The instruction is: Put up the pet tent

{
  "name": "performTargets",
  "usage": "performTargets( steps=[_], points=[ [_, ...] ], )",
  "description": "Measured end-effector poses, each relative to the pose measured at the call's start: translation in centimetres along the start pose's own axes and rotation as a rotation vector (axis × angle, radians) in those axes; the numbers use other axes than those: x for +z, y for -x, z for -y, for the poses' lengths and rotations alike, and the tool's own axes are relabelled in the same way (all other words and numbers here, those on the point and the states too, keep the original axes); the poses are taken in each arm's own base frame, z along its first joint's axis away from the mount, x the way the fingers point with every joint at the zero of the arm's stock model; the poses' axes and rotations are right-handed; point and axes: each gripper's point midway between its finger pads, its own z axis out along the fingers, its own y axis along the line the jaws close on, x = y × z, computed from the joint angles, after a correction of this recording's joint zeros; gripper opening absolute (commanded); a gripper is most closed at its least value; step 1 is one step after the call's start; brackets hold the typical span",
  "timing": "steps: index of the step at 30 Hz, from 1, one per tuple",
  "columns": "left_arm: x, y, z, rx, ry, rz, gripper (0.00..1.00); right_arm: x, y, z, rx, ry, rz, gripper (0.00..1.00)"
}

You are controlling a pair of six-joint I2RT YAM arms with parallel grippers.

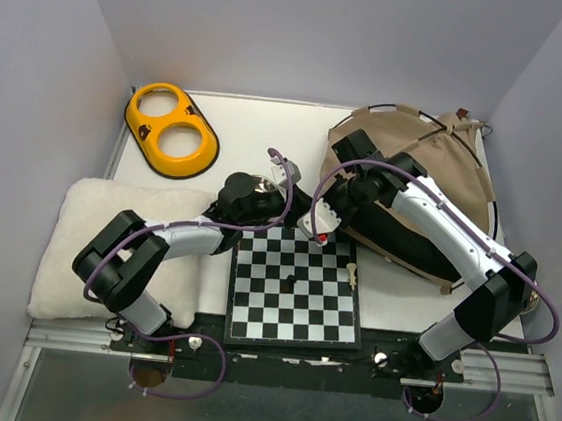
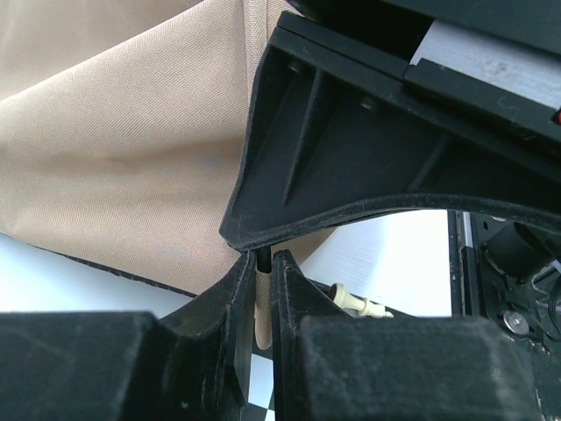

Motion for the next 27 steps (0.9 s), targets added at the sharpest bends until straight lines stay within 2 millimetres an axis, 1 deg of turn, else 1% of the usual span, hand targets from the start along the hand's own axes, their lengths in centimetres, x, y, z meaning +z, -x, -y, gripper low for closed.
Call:
performTargets(
  steps=[1,2,3,4,6,9,13,15,18,22,23,24,26,27],
  points=[
    [0.1,0.0,0.0,-0.003,0.001,-0.004,0.21,0.0,-0.1,0.0,0.003,0.001,-0.005,0.01],
    [0.1,-0.1,-0.1,-0.006,0.002,-0.009,0.16,0.0,-0.1,0.0,0.005,0.001,-0.007,0.01],
    [0.1,-0.1,-0.1,-0.009,0.003,-0.012,0.07,0.0,-0.1,-0.1,0.011,0.001,-0.008,0.01],
    [0.1,-0.2,-0.1,-0.011,0.003,-0.015,0.0,0.0,-0.1,-0.1,0.013,0.002,-0.007,0.01],
    [0.1,-0.4,0.0,-0.014,0.0,-0.023,0.0,0.0,-0.1,-0.1,0.02,0.003,-0.008,0.01],
    [0.0,-0.5,0.2,-0.017,-0.001,-0.031,0.0,-0.1,-0.1,-0.2,0.026,0.007,-0.01,0.11],
    [-0.6,-0.5,0.4,-0.006,0.008,-0.036,0.0,-0.1,-0.4,-0.3,0.036,0.004,-0.012,0.18],
    [-0.9,-0.3,0.5,0.009,0.019,-0.034,0.0,-0.3,-0.4,0.0,0.035,-0.006,-0.003,0.25],
    [-1.3,-0.4,0.6,0.012,0.025,-0.05,0.0,-1.3,-2.2,0.1,0.06,-0.026,-0.045,0.29],
    [-1.6,-1.0,0.2,0.01,0.038,-0.072,0.0,-3.0,-4.8,0.3,0.098,-0.062,-0.097,0.29],
    [-1.6,-0.9,0.2,0.012,0.039,-0.07,0.0,-3.4,-5.2,0.4,0.103,-0.07,-0.104,0.28],
    [-1.6,-0.8,0.2,0.019,0.039,-0.065,0.0,-3.6,-5.4,0.5,0.106,-0.076,-0.107,0.23],
    [-1.5,-0.5,0.2,0.03,0.038,-0.056,0.0,-3.9,-5.6,0.6,0.105,-0.081,-0.106,0.04],
    [-1.5,-0.4,0.1,0.036,0.04,-0.053,0.0,-4.0,-5.7,0.7,0.105,-0.08,-0.106,0.01]
  ],
)
